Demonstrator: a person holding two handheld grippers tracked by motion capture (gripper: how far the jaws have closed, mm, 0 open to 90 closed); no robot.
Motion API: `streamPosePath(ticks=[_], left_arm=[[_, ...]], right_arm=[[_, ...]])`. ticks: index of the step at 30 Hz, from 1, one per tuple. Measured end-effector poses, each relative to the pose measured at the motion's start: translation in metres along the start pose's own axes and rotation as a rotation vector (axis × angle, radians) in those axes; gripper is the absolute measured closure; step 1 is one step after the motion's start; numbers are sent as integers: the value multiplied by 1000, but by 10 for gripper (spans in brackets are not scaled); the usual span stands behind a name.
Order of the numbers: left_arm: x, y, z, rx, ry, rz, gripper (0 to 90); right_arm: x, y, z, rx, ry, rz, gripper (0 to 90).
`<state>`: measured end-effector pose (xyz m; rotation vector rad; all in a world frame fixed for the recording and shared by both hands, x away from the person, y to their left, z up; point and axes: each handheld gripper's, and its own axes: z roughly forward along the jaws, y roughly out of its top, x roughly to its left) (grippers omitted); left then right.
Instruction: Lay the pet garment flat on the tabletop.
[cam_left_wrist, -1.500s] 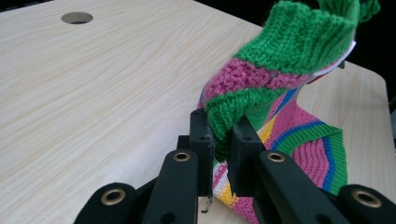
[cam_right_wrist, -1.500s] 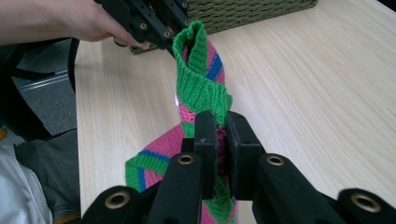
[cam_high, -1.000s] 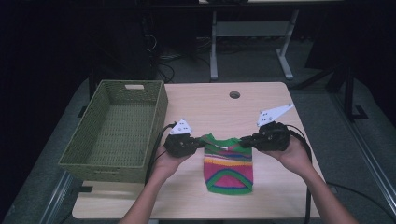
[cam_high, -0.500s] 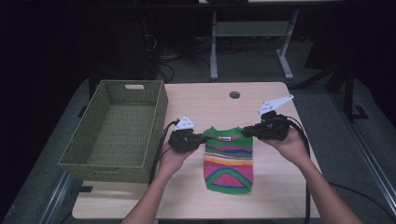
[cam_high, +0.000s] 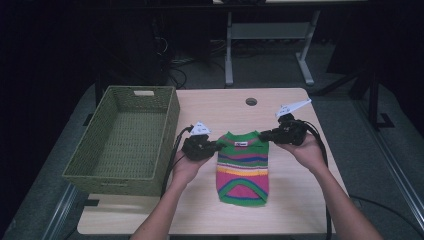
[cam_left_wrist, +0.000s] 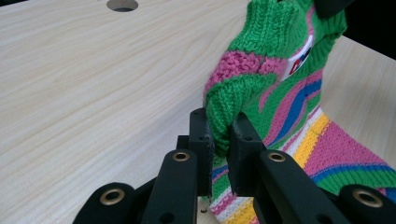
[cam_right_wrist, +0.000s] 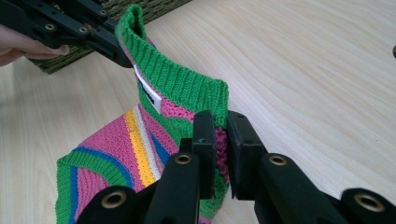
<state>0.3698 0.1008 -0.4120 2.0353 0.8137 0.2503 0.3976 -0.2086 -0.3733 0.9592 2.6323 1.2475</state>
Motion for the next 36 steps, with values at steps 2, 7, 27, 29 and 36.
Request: streamPosePath(ticks=[2,7,27,29,36], left_arm=[[1,1,0,13,11,4,815],[2,2,3,18,52,15,750],[3,-25,20,132,-20,-72,718],[-1,-27,25,160,-38,-68,769],[-8,-33,38,224,-61,-46,805]], right_arm=[[-3,-1,2,-4,-1,16,819],[-9,1,8,-13,-6,28,803],[-23,-50,39,133,95,159,783],[-20,-56,45,166,90,139,818],[-17,-60,60,219,97,136,823]])
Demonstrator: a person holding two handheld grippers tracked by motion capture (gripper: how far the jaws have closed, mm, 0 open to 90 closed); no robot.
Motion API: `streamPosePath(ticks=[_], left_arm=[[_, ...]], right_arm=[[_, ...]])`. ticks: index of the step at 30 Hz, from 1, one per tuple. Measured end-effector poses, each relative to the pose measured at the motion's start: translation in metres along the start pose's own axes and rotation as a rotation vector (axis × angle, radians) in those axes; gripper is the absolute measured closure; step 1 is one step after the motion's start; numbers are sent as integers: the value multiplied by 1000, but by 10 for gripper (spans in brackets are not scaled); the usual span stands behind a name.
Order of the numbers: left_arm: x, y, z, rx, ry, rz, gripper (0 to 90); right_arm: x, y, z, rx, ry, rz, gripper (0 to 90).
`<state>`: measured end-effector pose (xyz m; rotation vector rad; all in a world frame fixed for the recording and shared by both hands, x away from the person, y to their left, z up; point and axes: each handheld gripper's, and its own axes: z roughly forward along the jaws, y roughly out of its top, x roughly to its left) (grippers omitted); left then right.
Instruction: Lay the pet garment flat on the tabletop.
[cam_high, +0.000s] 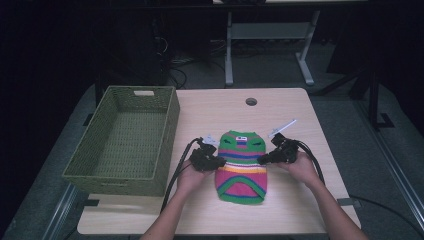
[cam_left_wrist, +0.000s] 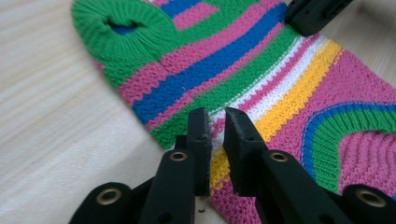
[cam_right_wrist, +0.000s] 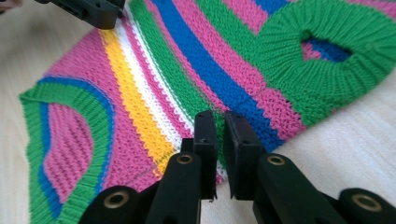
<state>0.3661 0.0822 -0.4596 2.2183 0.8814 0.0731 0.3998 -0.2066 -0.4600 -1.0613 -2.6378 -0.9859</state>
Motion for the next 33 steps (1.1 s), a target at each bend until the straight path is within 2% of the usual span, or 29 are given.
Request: streamPosePath(ticks=[8,12,13,16,20,23,26,30,33], left_arm=[[2,0,3,-8,2,-21,800],[3,0,0,-14,14,-16,772],[3,0,0,-26,15,-33,754],[4,1,-1,-30,21,-41,714],[4,2,-5,-38,17,-36,679],[3,2,-7,-43,7,-44,644],[3,2,-8,-42,7,-43,620],[3,1,-11,-64,-5,-59,590],[3,-1,-13,-71,-5,-52,571]], right_arm=[[-9,1,2,-48,18,56,789],[-8,1,0,-48,19,54,722],[-7,1,-1,-51,20,54,707],[-9,-1,-4,-65,31,52,691],[-9,-3,-9,-88,40,69,656],[-9,-6,-11,-97,66,71,621],[-8,-7,-13,-92,66,69,601],[-7,-7,-18,-115,75,64,576],[-7,-8,-22,-113,74,66,554]])
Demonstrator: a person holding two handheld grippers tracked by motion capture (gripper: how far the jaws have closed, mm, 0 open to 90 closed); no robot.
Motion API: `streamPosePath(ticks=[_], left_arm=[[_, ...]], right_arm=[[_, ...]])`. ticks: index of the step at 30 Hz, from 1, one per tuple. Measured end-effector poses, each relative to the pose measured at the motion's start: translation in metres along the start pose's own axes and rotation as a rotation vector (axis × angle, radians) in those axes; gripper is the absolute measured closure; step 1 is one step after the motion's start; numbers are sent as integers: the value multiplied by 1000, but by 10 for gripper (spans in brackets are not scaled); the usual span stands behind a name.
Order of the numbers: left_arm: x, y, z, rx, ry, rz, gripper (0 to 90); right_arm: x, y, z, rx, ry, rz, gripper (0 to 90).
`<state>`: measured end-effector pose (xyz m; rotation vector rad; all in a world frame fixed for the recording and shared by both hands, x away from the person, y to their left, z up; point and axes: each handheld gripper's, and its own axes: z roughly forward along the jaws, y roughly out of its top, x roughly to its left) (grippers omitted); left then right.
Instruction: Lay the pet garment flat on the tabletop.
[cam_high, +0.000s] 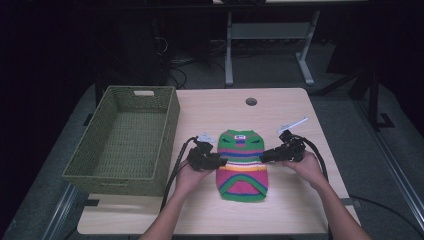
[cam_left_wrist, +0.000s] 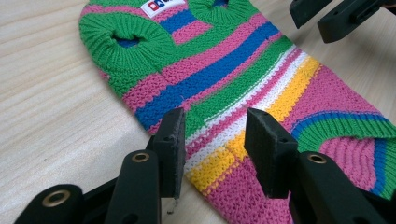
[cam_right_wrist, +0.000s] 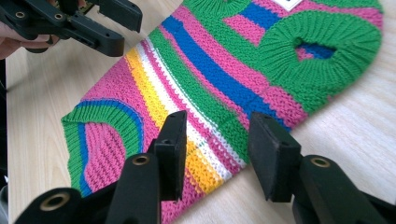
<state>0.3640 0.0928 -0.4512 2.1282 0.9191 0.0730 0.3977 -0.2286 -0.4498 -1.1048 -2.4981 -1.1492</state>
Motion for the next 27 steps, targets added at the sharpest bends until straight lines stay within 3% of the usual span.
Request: streamPosePath(ticks=[9,27], left_arm=[[0,-6,-7,-30,-23,-19,540],[-8,-7,-18,-30,-7,27,422]], right_arm=[[-1,-3,-12,-15,-14,6,508],[4,-9,-26,-38,-14,-10,425]])
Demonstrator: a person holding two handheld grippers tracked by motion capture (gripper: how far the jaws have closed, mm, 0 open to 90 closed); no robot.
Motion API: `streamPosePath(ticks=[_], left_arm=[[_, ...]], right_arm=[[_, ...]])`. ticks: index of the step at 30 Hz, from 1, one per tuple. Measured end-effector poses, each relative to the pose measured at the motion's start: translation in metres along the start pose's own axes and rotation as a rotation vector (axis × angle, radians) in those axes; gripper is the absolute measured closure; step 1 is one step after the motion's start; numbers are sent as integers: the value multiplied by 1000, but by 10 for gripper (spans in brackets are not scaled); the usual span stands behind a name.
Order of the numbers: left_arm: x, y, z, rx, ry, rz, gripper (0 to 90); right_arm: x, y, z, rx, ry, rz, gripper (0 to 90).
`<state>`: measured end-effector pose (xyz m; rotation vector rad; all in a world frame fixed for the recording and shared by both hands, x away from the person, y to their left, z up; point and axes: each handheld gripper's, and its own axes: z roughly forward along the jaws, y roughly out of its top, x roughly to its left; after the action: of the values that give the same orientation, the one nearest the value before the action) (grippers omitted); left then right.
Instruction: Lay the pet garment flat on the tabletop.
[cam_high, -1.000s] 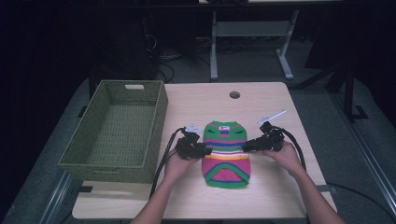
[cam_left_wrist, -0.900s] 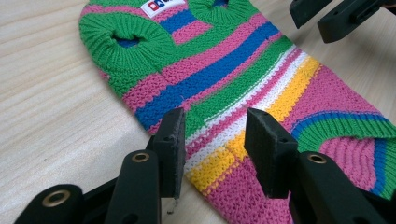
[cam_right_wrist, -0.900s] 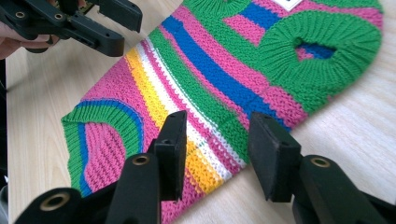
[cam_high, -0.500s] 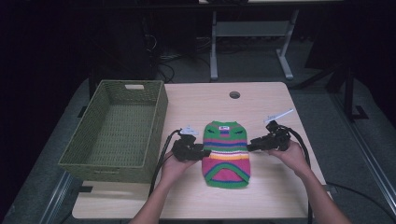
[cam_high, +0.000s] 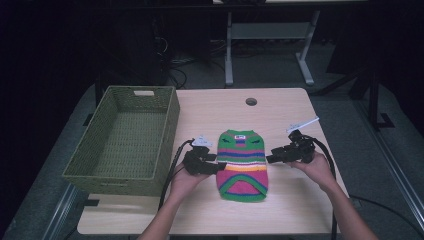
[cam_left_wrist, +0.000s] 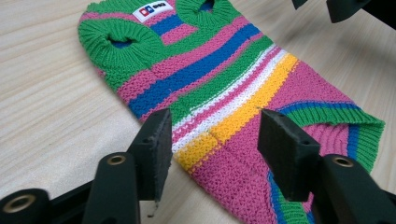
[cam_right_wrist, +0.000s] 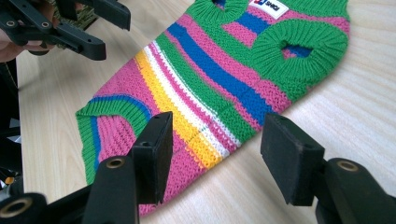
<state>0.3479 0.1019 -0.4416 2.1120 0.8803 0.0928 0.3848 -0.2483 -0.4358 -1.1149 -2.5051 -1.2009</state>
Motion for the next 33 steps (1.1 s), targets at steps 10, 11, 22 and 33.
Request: streamPosePath(ticks=[10,11,22,33], left_arm=[[-7,-2,-1,3,7,12,328],[-8,-3,-2,-4,10,7,315],[-11,-9,-8,-13,31,20,262],[-21,-18,-11,-23,24,31,261]], right_arm=[[-2,-15,-9,-8,-17,17,357],[-2,-17,-11,-13,-17,17,357],[-1,-31,-26,-12,-49,15,328],[2,-48,-40,-51,-59,6,314]])
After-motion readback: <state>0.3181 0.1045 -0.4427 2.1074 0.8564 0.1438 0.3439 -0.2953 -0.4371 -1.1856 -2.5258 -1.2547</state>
